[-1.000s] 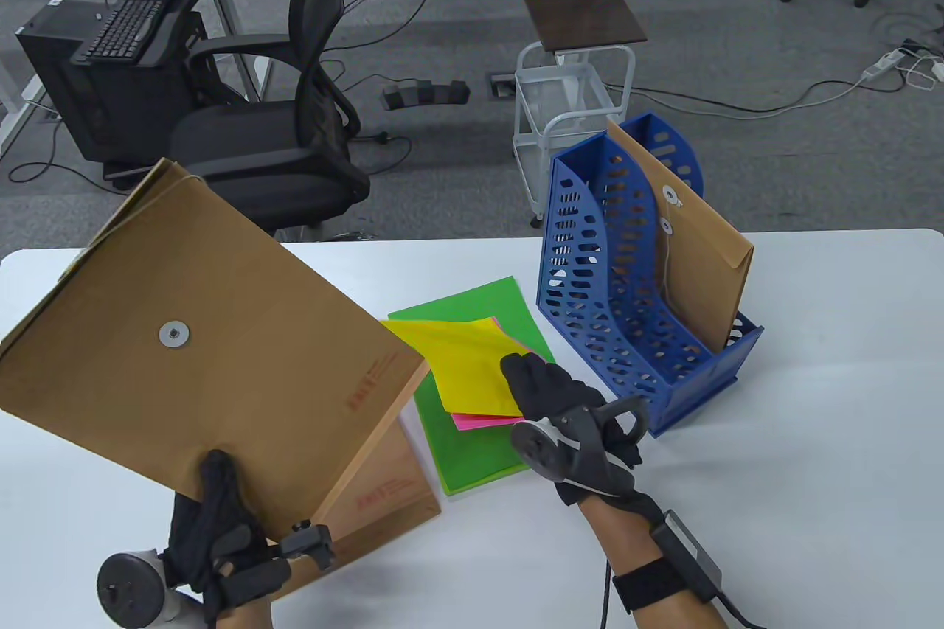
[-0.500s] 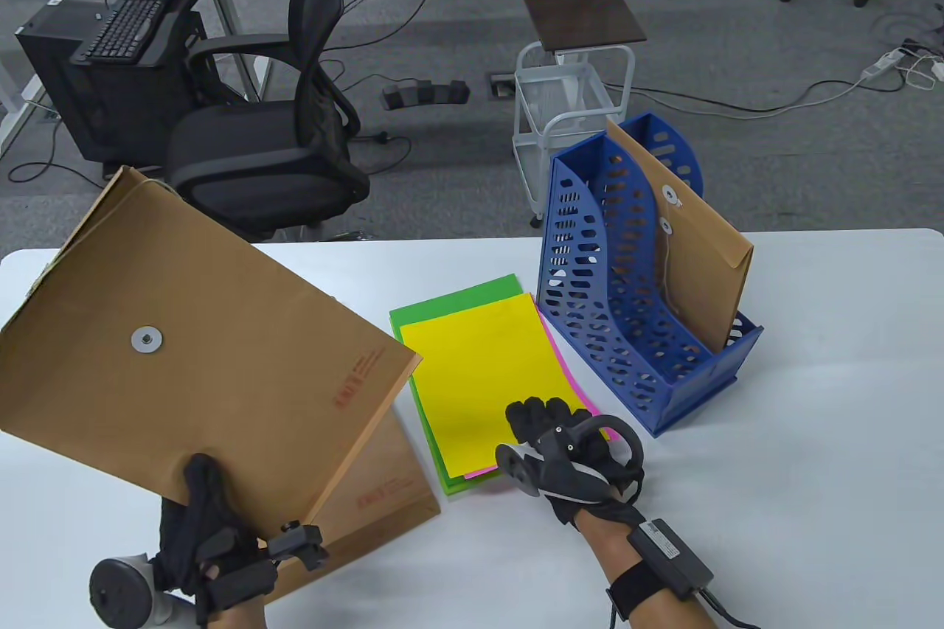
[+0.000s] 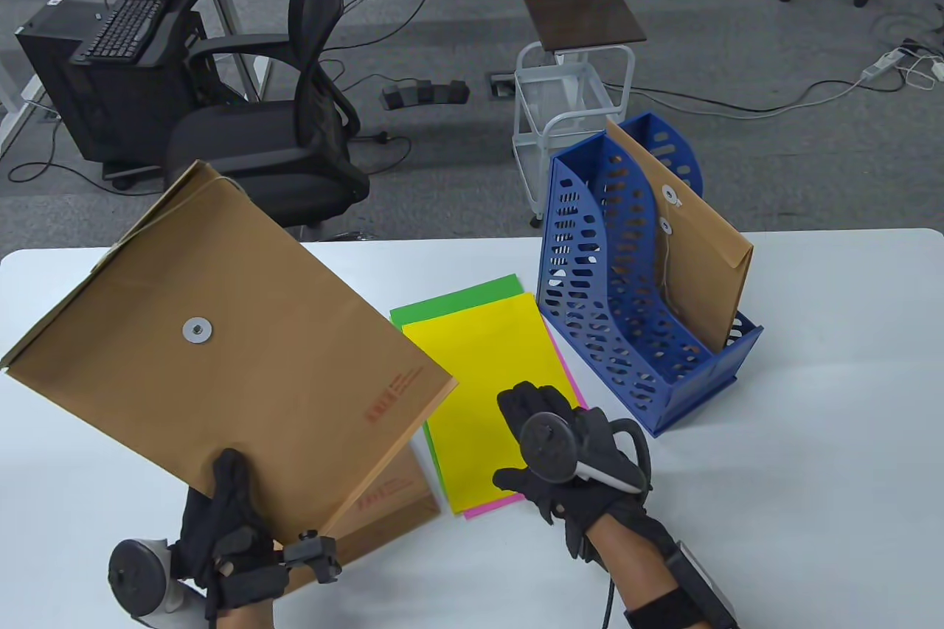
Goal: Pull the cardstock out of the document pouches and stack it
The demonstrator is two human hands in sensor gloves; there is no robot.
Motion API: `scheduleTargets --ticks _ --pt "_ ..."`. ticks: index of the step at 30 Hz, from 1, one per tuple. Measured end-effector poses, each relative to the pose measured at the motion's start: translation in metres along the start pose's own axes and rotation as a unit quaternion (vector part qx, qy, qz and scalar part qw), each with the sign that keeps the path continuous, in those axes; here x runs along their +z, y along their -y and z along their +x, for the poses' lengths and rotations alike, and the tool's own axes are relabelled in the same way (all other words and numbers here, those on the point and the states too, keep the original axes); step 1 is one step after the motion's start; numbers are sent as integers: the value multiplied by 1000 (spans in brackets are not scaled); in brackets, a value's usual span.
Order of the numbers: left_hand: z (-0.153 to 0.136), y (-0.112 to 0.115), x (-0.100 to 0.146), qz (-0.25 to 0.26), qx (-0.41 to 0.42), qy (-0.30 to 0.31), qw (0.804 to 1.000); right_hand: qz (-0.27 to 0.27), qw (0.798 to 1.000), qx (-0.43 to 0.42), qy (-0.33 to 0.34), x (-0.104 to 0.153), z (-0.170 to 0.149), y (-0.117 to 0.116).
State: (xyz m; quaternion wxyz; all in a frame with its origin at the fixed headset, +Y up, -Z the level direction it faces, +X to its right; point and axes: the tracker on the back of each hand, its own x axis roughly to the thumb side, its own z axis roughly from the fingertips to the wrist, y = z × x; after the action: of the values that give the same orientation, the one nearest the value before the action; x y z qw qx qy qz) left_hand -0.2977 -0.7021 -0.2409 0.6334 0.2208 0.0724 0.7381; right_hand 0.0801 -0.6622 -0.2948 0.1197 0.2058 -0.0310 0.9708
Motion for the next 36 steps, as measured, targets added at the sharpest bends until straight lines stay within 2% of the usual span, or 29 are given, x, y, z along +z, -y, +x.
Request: scheduleTargets --ticks 2,4,8,10,13,16,19,23,27,30,36 --pt "-2 6 0 -19 -5 -13 1000 -29 999 30 24 23 13 14" --pt "-4 12 3 -23 -19 -19 999 -36 998 46 22 38 15 18" --pt "-9 20 6 -37 -53 -38 997 -50 998 36 -1 57 -1 2" --pt "-13 24 6 -45 -64 -56 995 -25 999 30 -19 61 -11 -4" --pt "-17 28 5 -65 -65 -73 993 -34 999 22 -30 65 -18 -8" --pt "-18 23 -8 -72 -143 -102 982 -28 999 -2 -38 64 -23 -9" --pt "2 10 -19 -79 -195 -128 969 -35 998 -20 -43 64 -28 -7" --pt "36 -12 -27 -49 -197 -152 967 -35 998 -31 -46 66 -31 -8" --pt "60 -27 -29 -62 -232 -177 954 -34 998 -36 -48 64 -32 -7" --pt "55 -32 -25 -66 -235 -209 947 -33 998 -37 -47 65 -32 -8" --pt "10 -40 -23 -34 -300 -272 914 -29 998 -31 -42 64 -31 -10"
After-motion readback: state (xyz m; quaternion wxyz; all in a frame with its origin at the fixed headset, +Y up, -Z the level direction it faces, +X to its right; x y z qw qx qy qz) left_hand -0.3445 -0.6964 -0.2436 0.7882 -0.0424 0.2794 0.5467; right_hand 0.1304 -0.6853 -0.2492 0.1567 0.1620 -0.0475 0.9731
